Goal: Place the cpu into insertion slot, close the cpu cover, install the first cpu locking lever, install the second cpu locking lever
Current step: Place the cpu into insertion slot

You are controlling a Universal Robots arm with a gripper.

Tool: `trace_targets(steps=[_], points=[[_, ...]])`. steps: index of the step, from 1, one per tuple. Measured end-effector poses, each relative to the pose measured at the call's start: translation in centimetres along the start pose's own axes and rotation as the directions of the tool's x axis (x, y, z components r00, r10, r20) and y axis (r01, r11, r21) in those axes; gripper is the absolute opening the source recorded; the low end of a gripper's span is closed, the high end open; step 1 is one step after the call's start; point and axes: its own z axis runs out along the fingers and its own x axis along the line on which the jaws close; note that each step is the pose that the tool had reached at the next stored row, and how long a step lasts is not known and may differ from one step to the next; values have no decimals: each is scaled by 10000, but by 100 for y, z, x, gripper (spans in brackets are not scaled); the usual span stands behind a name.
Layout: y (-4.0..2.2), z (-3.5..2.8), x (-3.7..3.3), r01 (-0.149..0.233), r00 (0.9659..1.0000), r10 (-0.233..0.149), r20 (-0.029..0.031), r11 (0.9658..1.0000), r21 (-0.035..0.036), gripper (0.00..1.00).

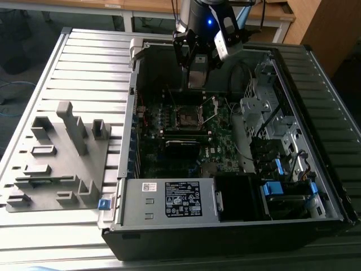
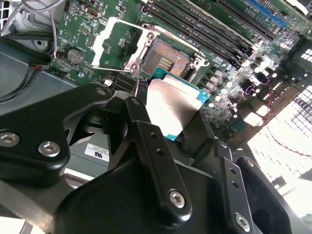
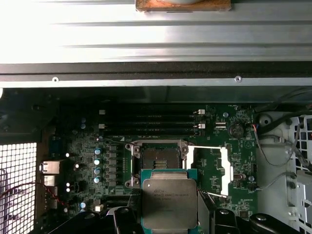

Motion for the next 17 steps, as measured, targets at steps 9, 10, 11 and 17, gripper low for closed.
trace_targets(steps=[9,10,11,17], points=[[-3,33,0,0,10000,0,-1,10000,4,54],[-3,34,0,0,10000,0,0,10000,3,54],[-3,35,0,0,10000,0,1,10000,1,54],[-6,62,0,0,10000,0,1,10000,0,54]])
